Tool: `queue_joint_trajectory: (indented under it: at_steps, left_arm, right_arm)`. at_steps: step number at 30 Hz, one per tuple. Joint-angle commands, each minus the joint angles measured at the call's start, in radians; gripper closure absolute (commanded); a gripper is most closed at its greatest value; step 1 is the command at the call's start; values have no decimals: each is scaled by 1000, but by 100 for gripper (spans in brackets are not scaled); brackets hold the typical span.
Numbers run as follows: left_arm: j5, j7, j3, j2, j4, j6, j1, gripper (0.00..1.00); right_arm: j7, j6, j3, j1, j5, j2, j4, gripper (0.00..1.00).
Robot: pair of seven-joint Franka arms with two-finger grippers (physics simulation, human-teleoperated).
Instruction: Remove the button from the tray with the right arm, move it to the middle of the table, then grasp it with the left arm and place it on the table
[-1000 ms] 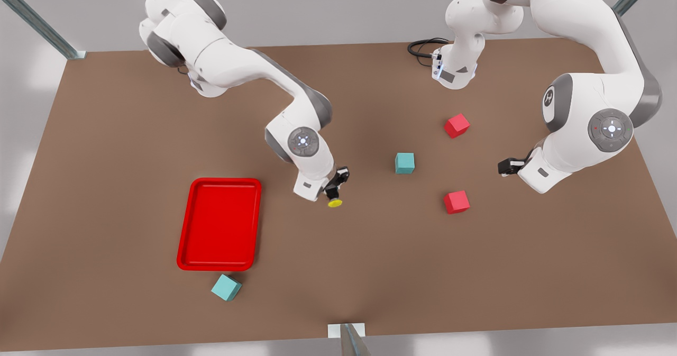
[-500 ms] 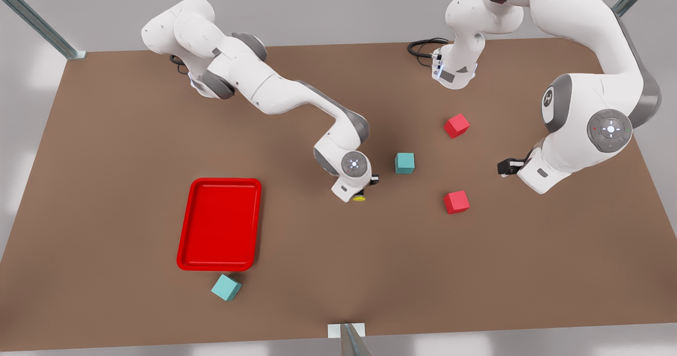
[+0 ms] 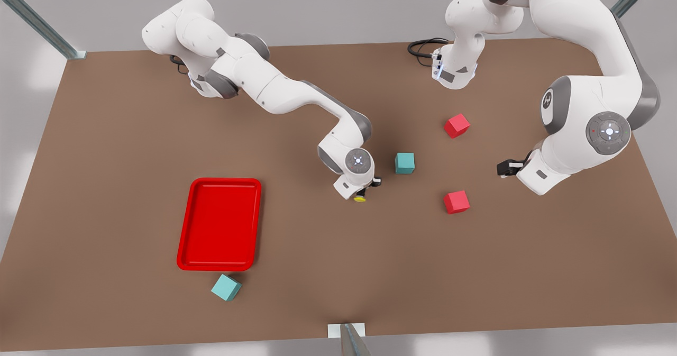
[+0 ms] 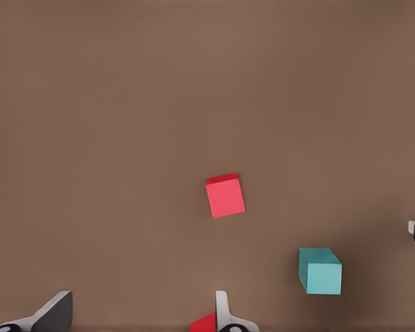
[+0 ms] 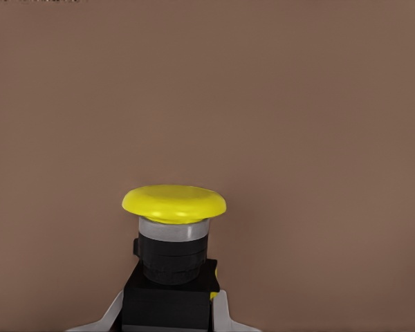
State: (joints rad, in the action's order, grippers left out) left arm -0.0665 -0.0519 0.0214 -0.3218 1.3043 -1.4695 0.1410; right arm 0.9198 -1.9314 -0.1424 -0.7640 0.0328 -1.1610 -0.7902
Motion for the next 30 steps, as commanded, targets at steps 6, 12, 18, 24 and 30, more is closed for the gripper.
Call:
queue_joint_trajectory:
  at_steps: [6, 12, 18, 24, 30]
  left_arm:
    - [1, -2, 0, 1, 0, 2, 0, 0]
    - [1, -2, 0, 1, 0, 2, 0, 0]
    - [1, -2, 0, 1, 7, 2, 0, 0]
    - [1, -2, 0, 1, 7, 2, 0, 0]
    - [37, -609, -3, -23, -19, -5, 252, 0]
  right_arm:
    - [-85, 5, 32, -21, -14, -23, -18, 0]
    - [-93, 3, 35, -27, -14, -43, -18, 0]
    - [-93, 3, 38, -29, -16, -46, -20, 0]
    - [-81, 101, 43, -20, -27, 132, -18, 0]
    - [-556, 447, 69, 251, -172, 658, -323, 0]
